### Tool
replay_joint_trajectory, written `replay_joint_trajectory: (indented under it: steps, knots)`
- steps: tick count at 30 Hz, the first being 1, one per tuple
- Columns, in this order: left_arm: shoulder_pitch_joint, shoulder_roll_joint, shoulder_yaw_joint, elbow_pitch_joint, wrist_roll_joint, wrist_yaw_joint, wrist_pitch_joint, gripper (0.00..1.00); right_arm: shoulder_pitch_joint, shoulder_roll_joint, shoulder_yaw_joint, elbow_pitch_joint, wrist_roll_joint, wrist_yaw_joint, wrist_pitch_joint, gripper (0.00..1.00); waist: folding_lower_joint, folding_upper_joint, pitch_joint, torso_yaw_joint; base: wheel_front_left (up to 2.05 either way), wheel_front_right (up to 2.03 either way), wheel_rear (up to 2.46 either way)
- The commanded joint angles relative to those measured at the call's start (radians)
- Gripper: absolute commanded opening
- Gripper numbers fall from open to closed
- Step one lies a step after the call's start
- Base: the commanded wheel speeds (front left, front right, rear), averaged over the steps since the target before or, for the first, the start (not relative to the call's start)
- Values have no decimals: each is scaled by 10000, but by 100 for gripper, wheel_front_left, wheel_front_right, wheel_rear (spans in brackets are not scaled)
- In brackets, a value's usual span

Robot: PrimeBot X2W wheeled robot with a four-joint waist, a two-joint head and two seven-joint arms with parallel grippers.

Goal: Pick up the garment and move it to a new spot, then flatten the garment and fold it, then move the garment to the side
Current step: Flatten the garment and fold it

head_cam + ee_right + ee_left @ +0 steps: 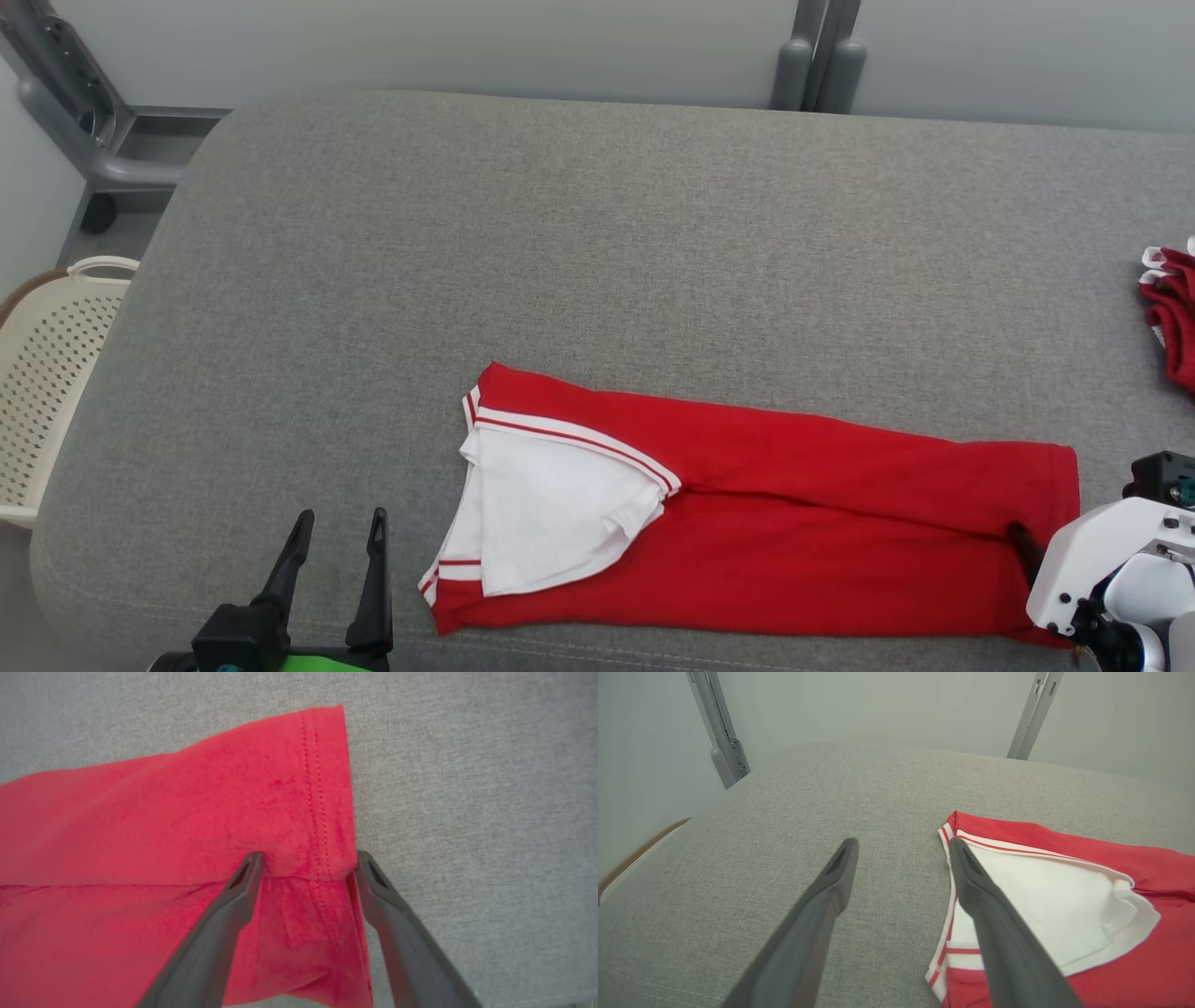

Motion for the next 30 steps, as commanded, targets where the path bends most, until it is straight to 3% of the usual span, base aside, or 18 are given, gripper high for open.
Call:
replay_joint_trajectory:
  steps: [1,8,15,16,19,20,30]
  knots:
    - [-197,13,13,-38,18,-21,-32,100,-21,-27,-53,12,-43,0,38,100,0,0,50,32,0,0,0]
    - [-288,13,-24,-43,-42,-22,-32,100,-44,-27,-180,1,-153,0,-65,100,0,0,268,1,0,0,0]
    - [-464,13,-157,11,-34,-23,-32,100,-419,-3,-45,777,38,0,-31,100,0,0,451,72,0,0,0]
    - [-476,13,-166,19,-19,-23,-32,100,-443,8,-28,903,31,0,-36,90,0,0,463,91,0,0,0]
    - [-472,31,-171,35,12,-23,-32,100,-553,14,-74,1230,-16,0,-85,12,0,0,480,133,0,0,0]
    - [-463,39,-160,42,20,-23,-32,100,-568,16,-92,1317,-38,0,-107,0,0,0,474,137,0,0,0]
    - [-238,43,-144,58,55,-22,-32,100,-879,-73,-986,1456,-315,-22,-538,0,0,0,213,-14,0,0,0]
